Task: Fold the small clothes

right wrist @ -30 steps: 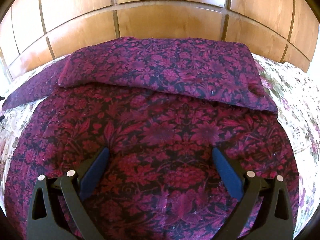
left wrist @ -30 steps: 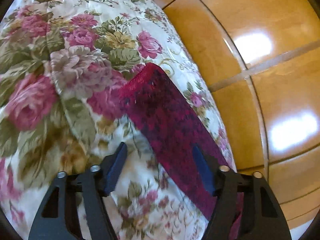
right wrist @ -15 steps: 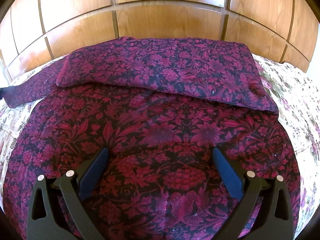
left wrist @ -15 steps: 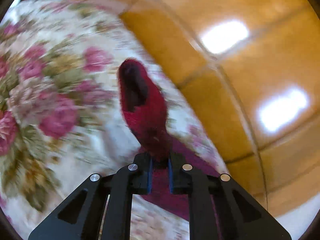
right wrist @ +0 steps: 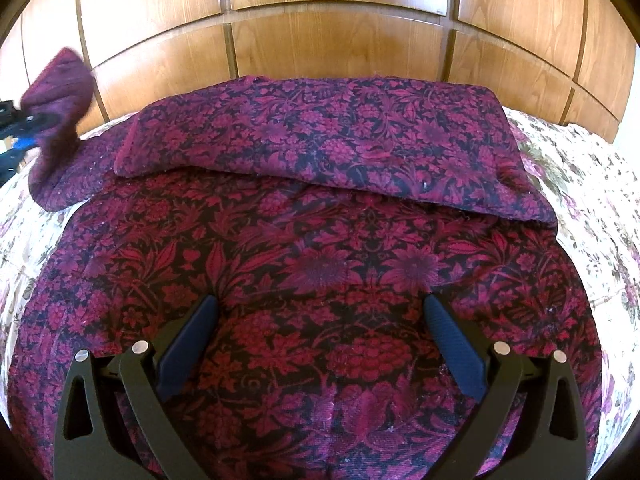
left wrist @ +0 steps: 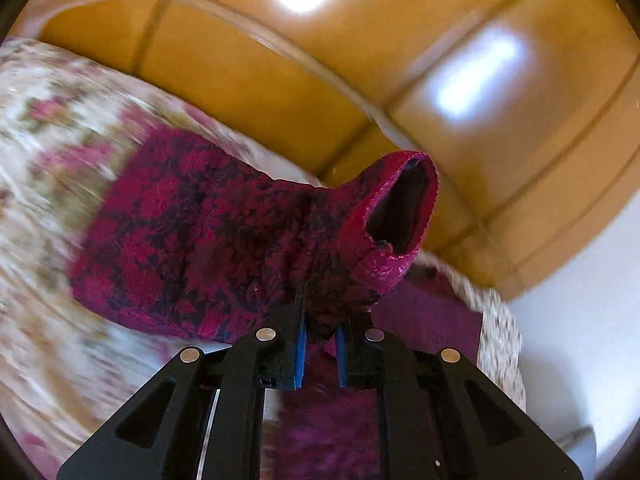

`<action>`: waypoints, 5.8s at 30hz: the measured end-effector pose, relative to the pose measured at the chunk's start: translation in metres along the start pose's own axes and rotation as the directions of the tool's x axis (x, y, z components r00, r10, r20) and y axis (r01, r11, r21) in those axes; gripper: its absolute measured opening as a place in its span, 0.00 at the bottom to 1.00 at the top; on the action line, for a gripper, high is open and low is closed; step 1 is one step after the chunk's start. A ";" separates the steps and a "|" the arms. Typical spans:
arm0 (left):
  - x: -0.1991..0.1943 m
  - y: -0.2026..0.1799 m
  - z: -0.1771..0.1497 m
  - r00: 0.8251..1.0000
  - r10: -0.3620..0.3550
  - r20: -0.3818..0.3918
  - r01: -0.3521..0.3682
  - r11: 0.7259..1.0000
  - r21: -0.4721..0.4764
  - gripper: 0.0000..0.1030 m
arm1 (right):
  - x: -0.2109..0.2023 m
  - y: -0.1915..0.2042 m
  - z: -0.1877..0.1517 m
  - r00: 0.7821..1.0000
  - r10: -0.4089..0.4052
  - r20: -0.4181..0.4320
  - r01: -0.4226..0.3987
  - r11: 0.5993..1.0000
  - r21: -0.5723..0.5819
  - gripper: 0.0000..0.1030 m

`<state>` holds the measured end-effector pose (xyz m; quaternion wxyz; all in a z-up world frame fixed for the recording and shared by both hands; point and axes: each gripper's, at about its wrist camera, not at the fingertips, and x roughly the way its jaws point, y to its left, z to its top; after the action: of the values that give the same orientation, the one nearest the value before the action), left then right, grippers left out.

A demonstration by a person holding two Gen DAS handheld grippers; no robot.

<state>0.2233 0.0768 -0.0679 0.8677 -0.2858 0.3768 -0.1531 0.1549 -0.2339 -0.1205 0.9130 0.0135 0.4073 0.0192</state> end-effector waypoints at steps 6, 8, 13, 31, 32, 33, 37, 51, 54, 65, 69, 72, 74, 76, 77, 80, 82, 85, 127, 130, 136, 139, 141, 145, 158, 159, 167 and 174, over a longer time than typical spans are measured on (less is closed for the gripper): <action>0.046 -0.039 -0.031 0.992 0.041 -0.117 -0.030 0.995 0.099 0.51 | -0.001 -0.004 0.000 1.000 0.013 0.004 -0.014 1.000 0.013 0.98; 0.045 -0.044 -0.035 0.993 0.016 -0.119 -0.003 0.994 0.108 0.71 | -0.001 -0.005 -0.001 1.000 0.019 0.006 -0.019 1.000 0.017 0.98; 0.018 -0.049 -0.047 0.995 -0.009 -0.101 0.025 0.988 0.155 0.76 | 0.000 -0.007 -0.001 1.000 0.024 0.005 -0.024 1.000 0.020 0.98; -0.024 -0.012 -0.131 0.994 0.027 -0.106 -0.016 0.995 0.099 0.77 | 0.044 0.072 0.104 0.883 0.455 -0.112 -0.444 0.889 0.108 0.63; -0.023 -0.008 -0.133 0.993 0.030 -0.115 -0.021 0.996 0.086 0.77 | 0.056 0.082 0.105 0.877 0.460 -0.141 -0.446 0.887 0.124 0.64; -0.023 -0.005 -0.135 0.992 0.032 -0.121 -0.022 0.997 0.080 0.77 | 0.061 0.088 0.108 0.879 0.451 -0.153 -0.436 0.892 0.122 0.62; -0.024 -0.006 -0.138 0.993 0.041 -0.111 -0.029 0.994 0.106 0.77 | 0.052 0.103 0.113 0.904 0.400 -0.155 -0.400 0.916 0.027 0.14; -0.047 -0.011 -0.140 0.992 0.096 -0.076 -0.087 0.989 0.119 0.77 | -0.060 0.044 0.148 0.956 0.219 0.194 -0.212 0.976 -0.056 0.08; -0.048 -0.008 -0.135 0.991 0.121 -0.064 -0.113 0.987 0.113 0.77 | -0.059 0.010 0.149 0.966 0.155 0.206 -0.159 0.987 0.005 0.07; -0.040 -0.012 -0.126 0.979 0.191 -0.068 -0.181 0.975 0.132 0.77 | -0.023 -0.108 0.121 0.994 -0.026 0.109 0.002 0.977 0.215 0.04; -0.035 -0.021 -0.122 0.976 0.208 -0.063 -0.194 0.964 0.180 0.77 | 0.001 -0.136 0.103 0.998 -0.054 0.035 0.042 0.959 0.279 0.04; -0.031 -0.026 -0.116 0.974 0.217 -0.059 -0.201 0.959 0.202 0.77 | 0.012 -0.146 0.091 0.998 -0.057 0.001 0.054 0.949 0.310 0.04; -0.028 -0.027 -0.111 0.973 0.223 -0.054 -0.208 0.956 0.208 0.77 | 0.016 -0.150 0.086 0.998 -0.068 -0.006 0.067 0.945 0.319 0.05; -0.026 -0.027 -0.105 0.972 0.232 -0.048 -0.217 0.953 0.210 0.77 | 0.019 -0.154 0.084 0.998 -0.068 -0.008 0.067 0.940 0.336 0.09; -0.026 -0.027 -0.102 0.971 0.234 -0.044 -0.220 0.953 0.209 0.77 | 0.018 -0.155 0.083 0.997 -0.072 -0.008 0.070 0.936 0.344 0.12; -0.024 -0.028 -0.090 0.970 0.243 -0.024 -0.232 0.948 0.219 0.77 | 0.007 -0.161 0.081 0.996 -0.084 0.026 0.069 0.932 0.355 0.36; -0.023 -0.027 -0.079 0.968 0.250 -0.009 -0.242 0.945 0.221 0.77 | -0.010 -0.159 0.081 0.994 -0.092 0.064 0.064 0.935 0.349 0.42; -0.018 -0.019 -0.058 0.972 0.235 -0.009 -0.230 0.957 0.178 0.77 | -0.033 -0.146 0.087 0.987 -0.086 0.137 0.040 0.950 0.308 0.55; 0.067 -0.085 0.001 0.943 0.285 0.173 -0.331 0.865 0.378 0.54 | 0.057 -0.118 0.087 0.999 -0.050 0.015 0.044 0.969 0.242 0.98; 0.071 -0.093 -0.010 0.951 0.268 0.157 -0.309 0.857 0.411 0.54 | 0.056 -0.118 0.087 0.999 -0.050 0.015 0.044 0.969 0.242 0.98; 0.089 -0.097 -0.021 0.955 0.269 0.126 -0.296 0.850 0.435 0.54 | 0.056 -0.118 0.087 0.999 -0.050 0.016 0.044 0.969 0.243 0.98; 0.093 -0.096 -0.024 0.955 0.274 0.117 -0.297 0.848 0.439 0.54 | 0.056 -0.117 0.087 0.999 -0.050 0.015 0.044 0.969 0.243 0.98; 0.095 -0.093 -0.024 0.955 0.275 0.110 -0.295 0.850 0.436 0.56 | 0.056 -0.118 0.087 0.999 -0.050 0.015 0.045 0.969 0.242 0.98; 0.101 -0.090 -0.025 0.953 0.283 0.104 -0.299 0.848 0.438 0.57 | 0.056 -0.118 0.087 0.999 -0.050 0.014 0.045 0.969 0.242 0.98; 0.114 -0.082 -0.030 0.949 0.300 0.102 -0.314 0.845 0.432 0.59 | 0.058 -0.120 0.087 0.999 -0.036 0.014 0.031 0.967 0.254 0.98; 0.113 -0.081 -0.029 0.950 0.296 0.098 -0.309 0.849 0.429 0.59 | 0.058 -0.120 0.087 0.999 -0.037 0.013 0.032 0.967 0.254 0.98; 0.050 -0.077 -0.045 0.959 0.272 0.084 -0.283 0.878 0.385 0.68 | 0.048 -0.122 0.087 1.000 -0.008 -0.006 0.009 0.961 0.275 0.98; -0.011 -0.044 -0.089 0.973 0.227 -0.030 -0.206 0.923 0.325 0.68 | 0.006 -0.124 0.065 1.000 0.006 -0.018 -0.001 0.966 0.257 0.98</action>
<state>0.1480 0.0136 -0.0844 0.9009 -0.0927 0.4052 -0.1249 0.2100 -0.3576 -0.0862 0.8996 0.1324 0.4149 -0.0320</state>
